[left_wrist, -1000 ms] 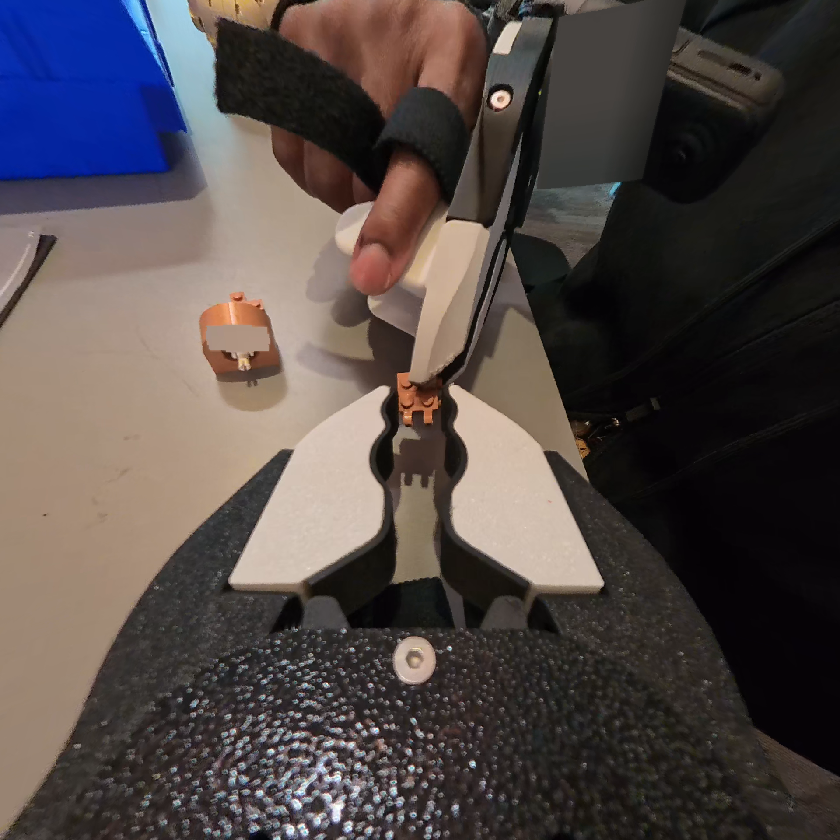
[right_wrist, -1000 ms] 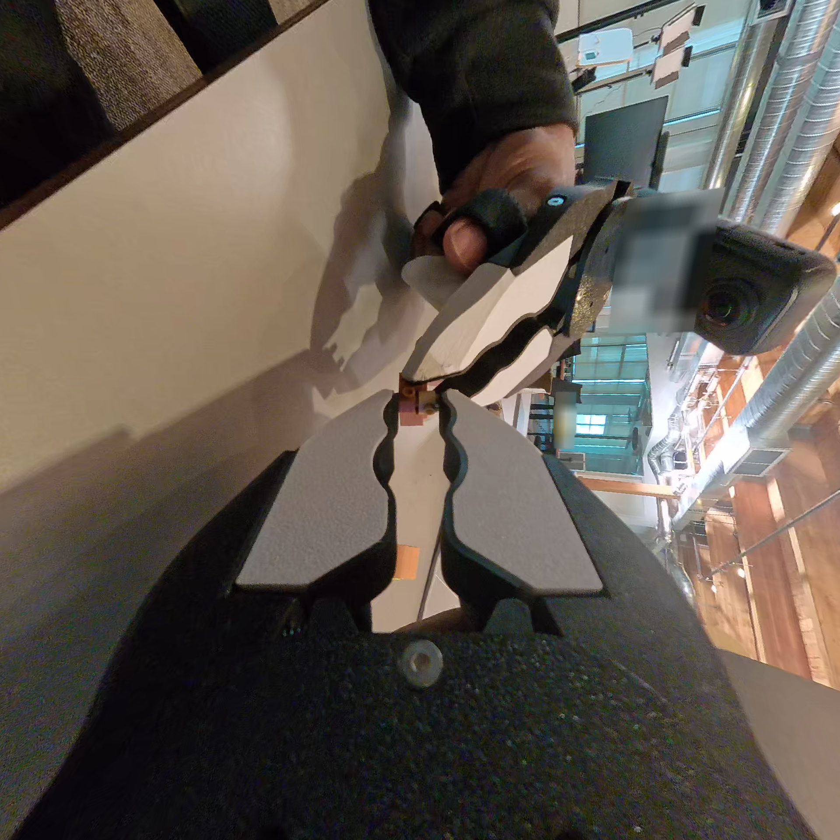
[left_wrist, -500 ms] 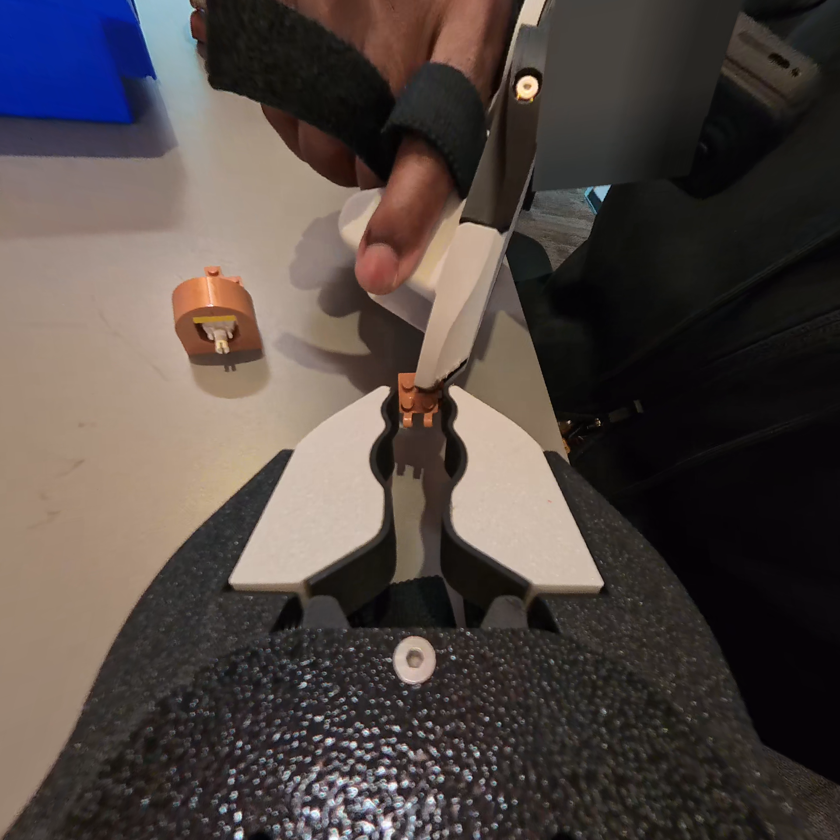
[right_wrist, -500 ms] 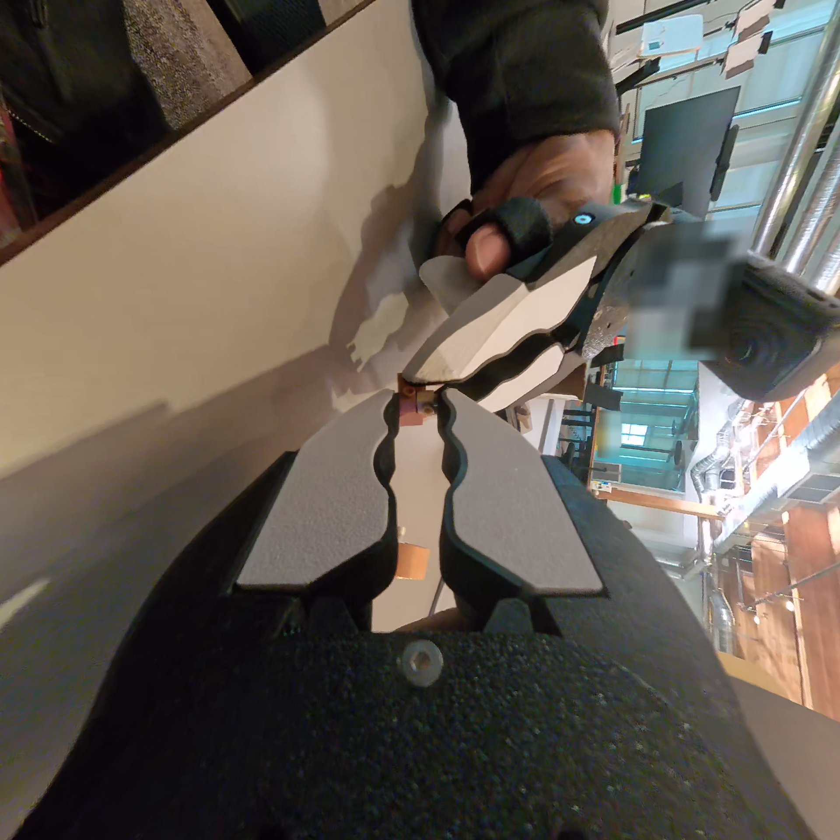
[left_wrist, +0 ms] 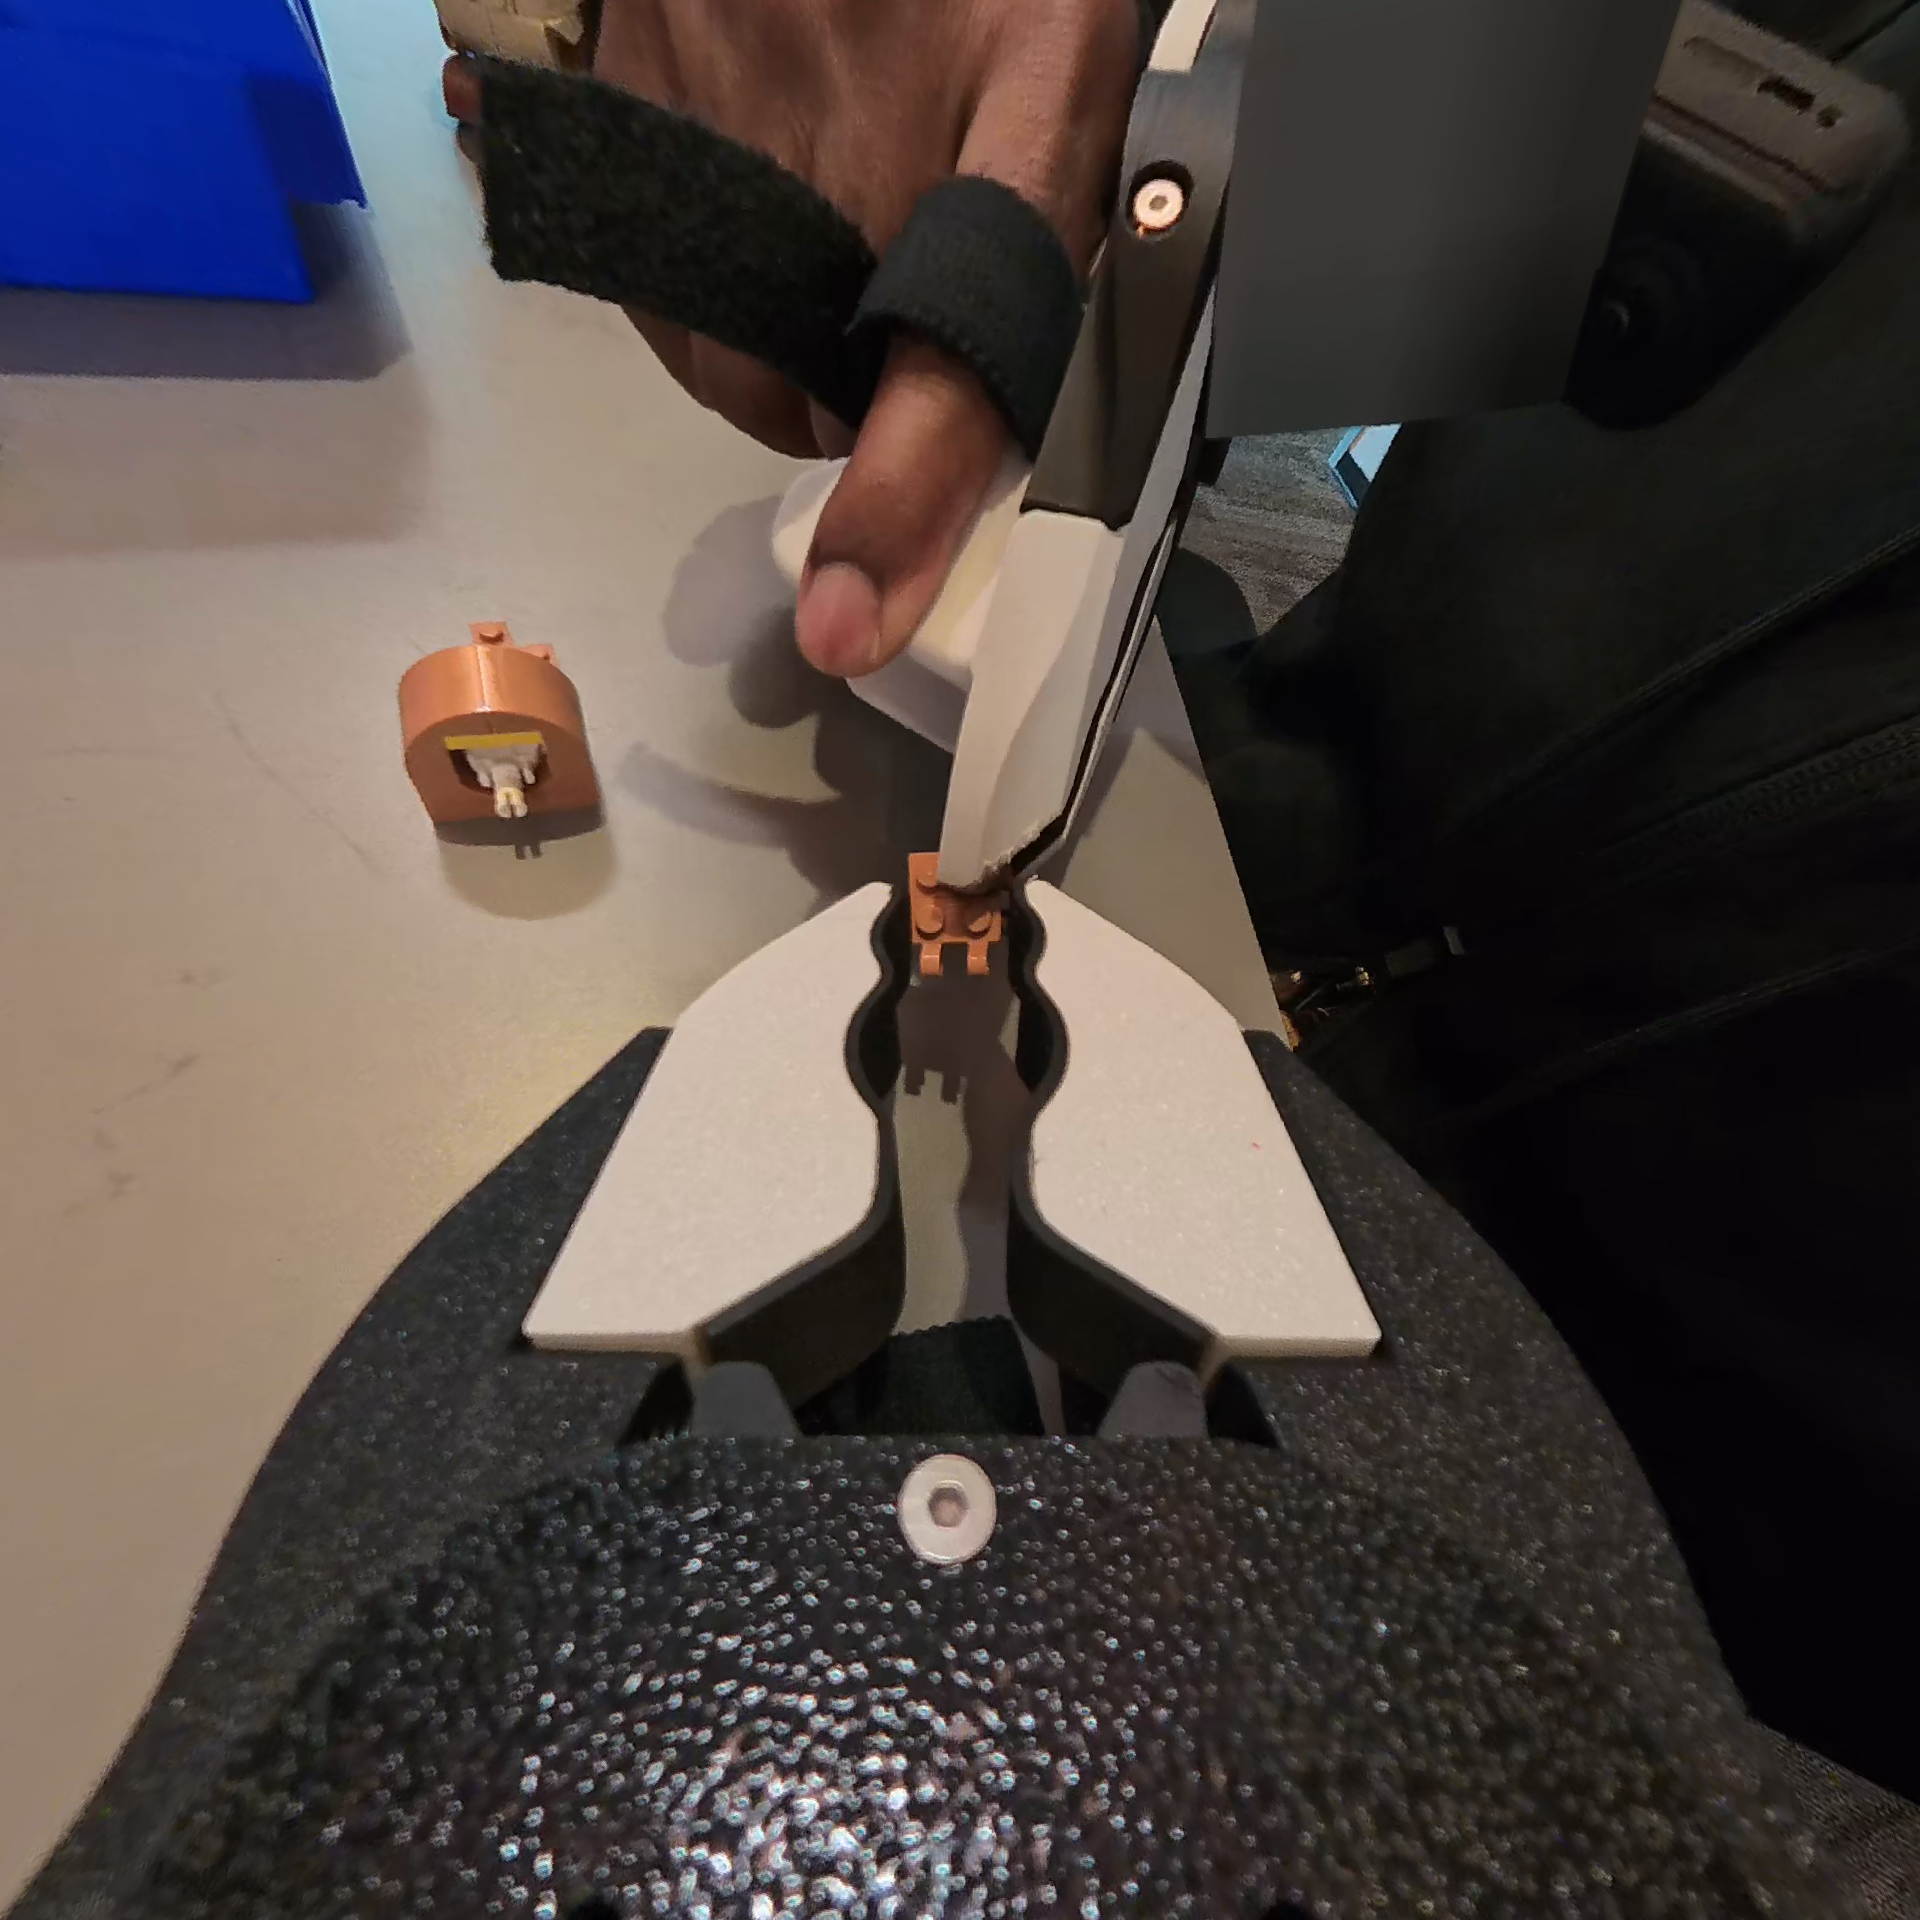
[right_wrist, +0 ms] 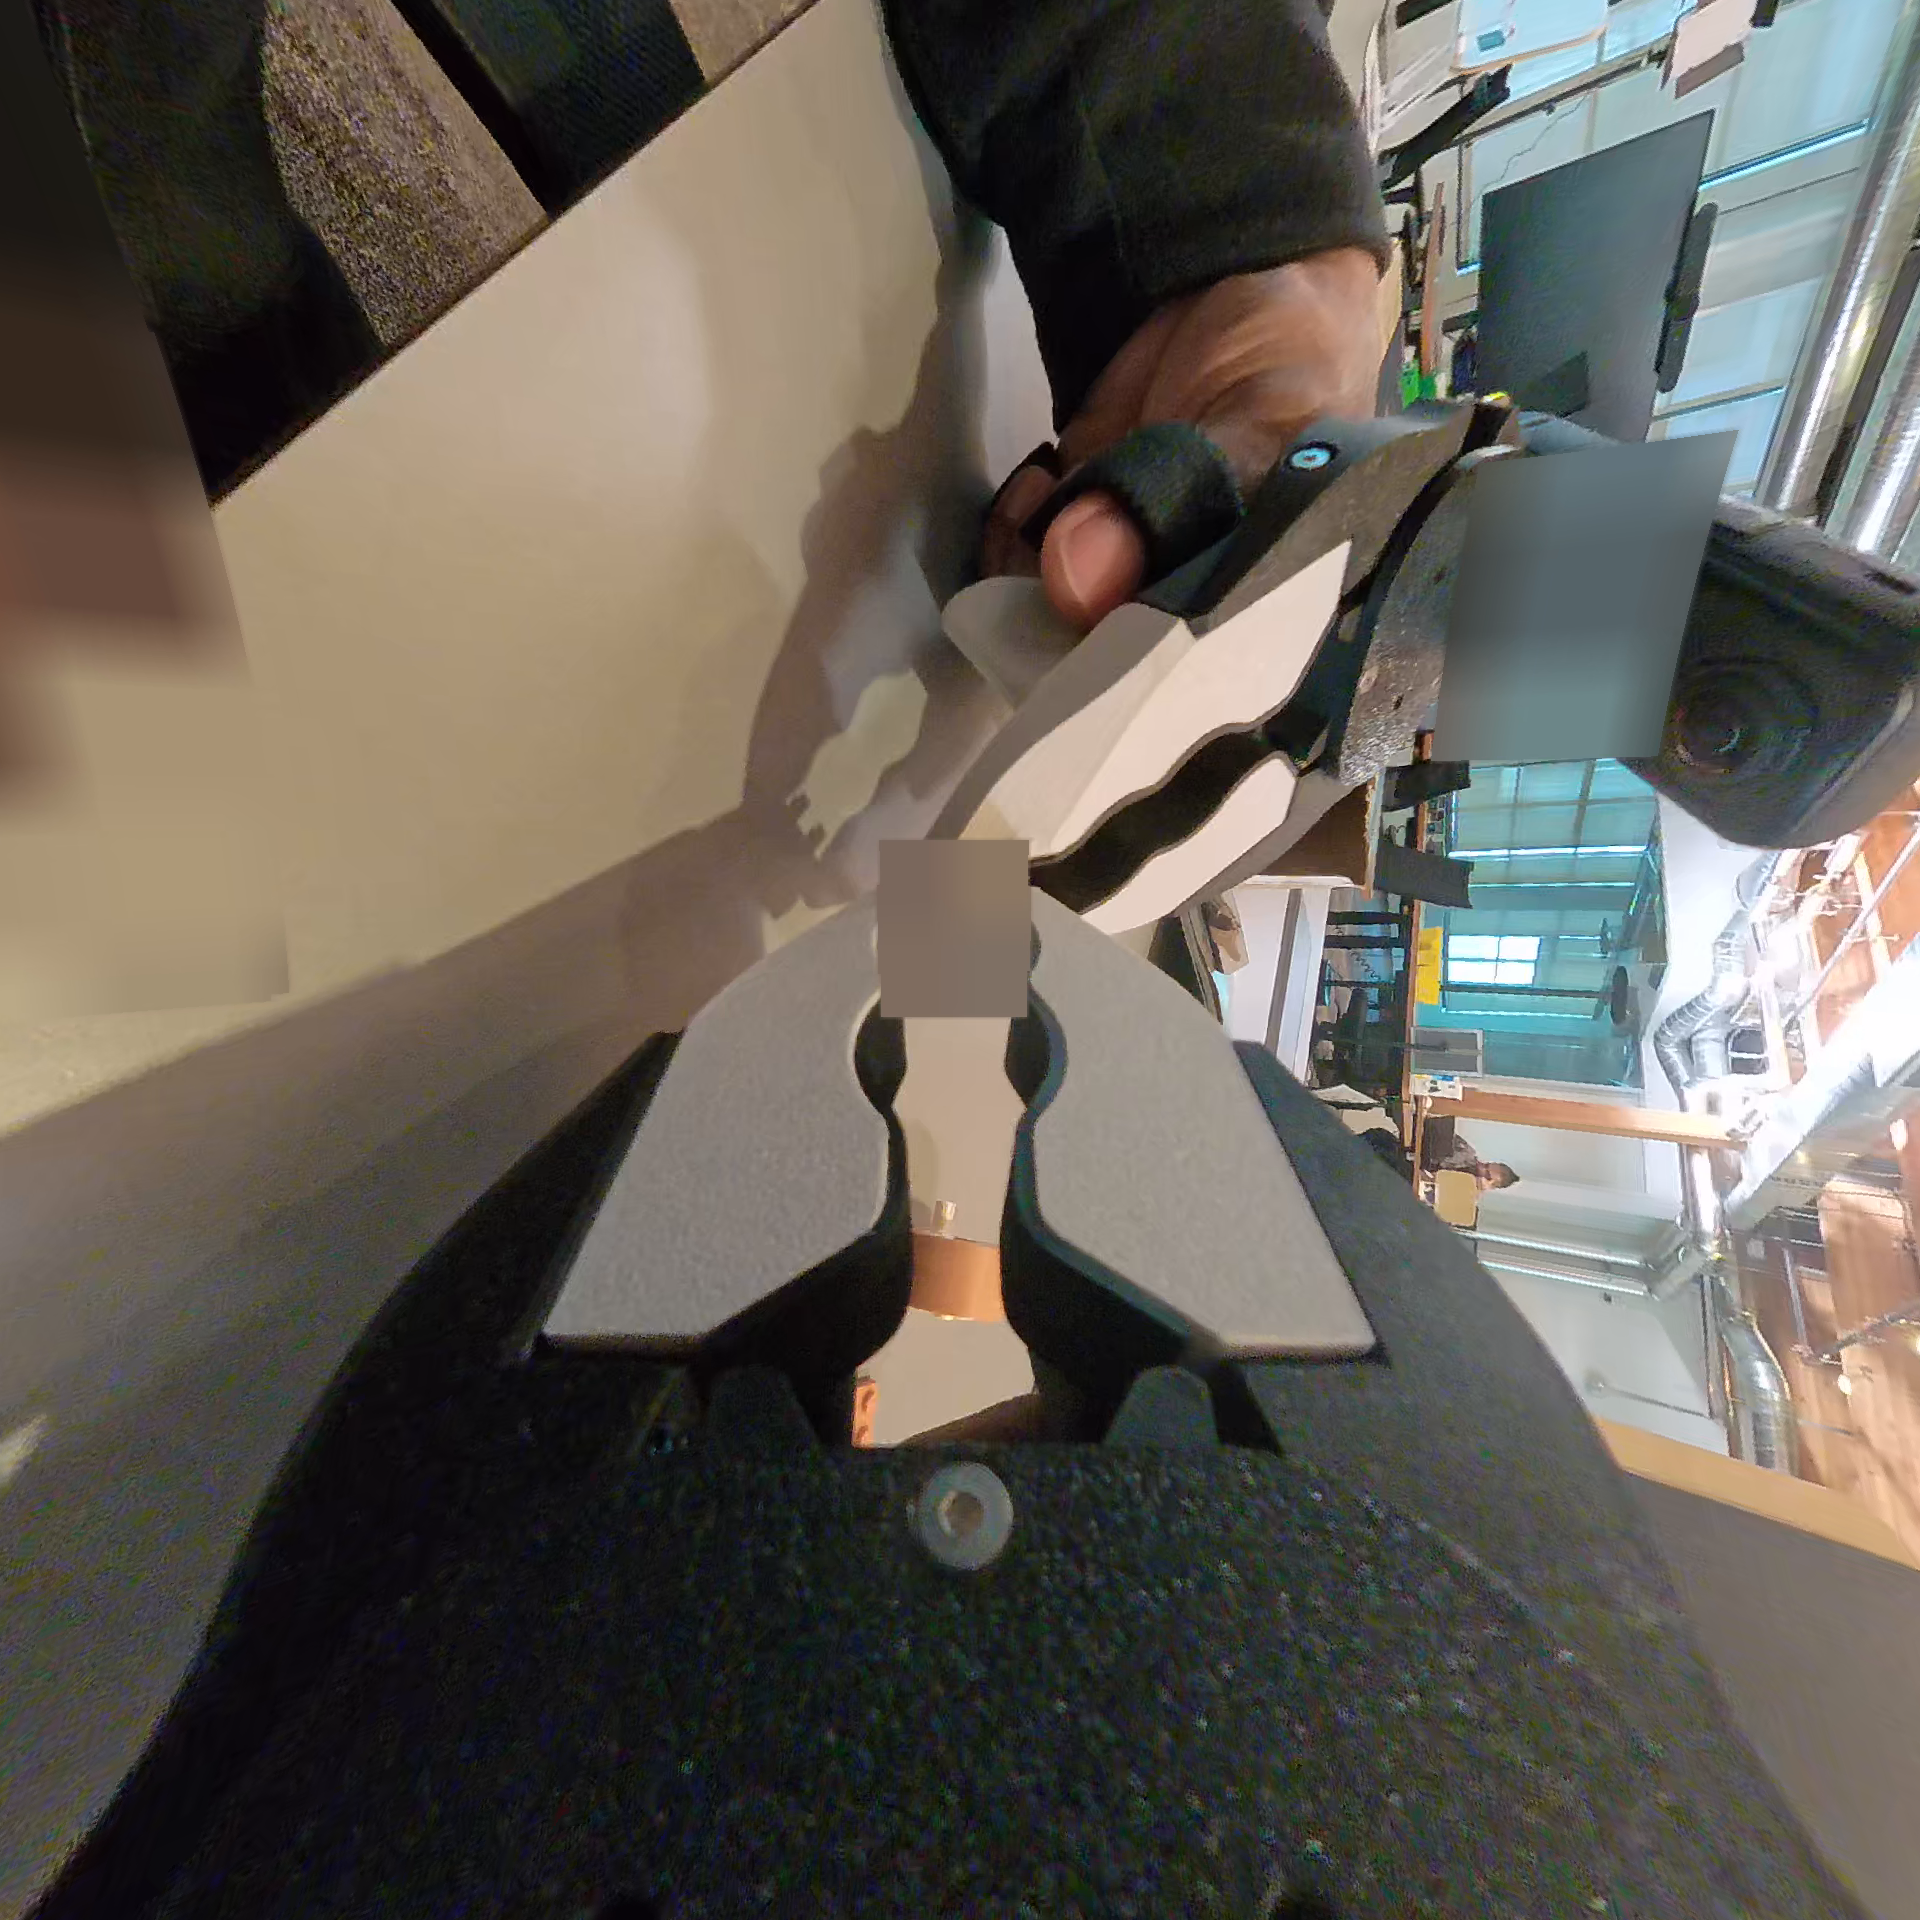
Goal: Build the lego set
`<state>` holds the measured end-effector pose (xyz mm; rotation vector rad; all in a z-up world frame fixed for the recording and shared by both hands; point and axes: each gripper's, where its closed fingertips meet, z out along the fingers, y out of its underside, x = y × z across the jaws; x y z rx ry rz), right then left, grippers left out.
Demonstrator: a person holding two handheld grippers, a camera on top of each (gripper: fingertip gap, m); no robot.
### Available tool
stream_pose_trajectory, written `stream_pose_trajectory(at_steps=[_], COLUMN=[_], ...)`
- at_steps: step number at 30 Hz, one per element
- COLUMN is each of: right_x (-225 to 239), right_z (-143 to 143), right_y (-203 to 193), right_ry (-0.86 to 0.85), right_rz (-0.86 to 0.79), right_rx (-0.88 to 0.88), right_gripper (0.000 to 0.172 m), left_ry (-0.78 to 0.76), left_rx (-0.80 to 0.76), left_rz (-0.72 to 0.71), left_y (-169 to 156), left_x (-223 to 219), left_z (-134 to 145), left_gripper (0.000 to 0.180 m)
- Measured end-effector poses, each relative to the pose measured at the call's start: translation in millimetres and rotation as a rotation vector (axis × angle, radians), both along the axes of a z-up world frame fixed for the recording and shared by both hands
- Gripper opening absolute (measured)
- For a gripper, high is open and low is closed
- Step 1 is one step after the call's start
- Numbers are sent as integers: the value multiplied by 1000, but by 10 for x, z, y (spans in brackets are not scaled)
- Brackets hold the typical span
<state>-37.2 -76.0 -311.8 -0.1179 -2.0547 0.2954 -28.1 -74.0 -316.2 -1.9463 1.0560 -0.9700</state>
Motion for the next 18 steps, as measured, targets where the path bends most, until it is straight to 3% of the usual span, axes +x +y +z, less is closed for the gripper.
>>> stream_pose_trajectory(at_steps=[9,11,13,18], right_x=[-15,30,105,337], right_z=[1,10,49,-60], right_y=[48,79,155,794], right_ry=[62,61,50,-131], right_rz=[-51,-74,-112,-401], right_rx=[-35,-41,-93,-296], right_gripper=[16,32,37,33], left_ry=[12,41,63,165], left_rx=[20,40,55,100], left_rz=[28,35,45,84], left_y=[42,54,65,135], left_x=[-21,-33,-52,-114], left_z=[-4,-34,-52,-152], left_gripper=[17,17,17,17])
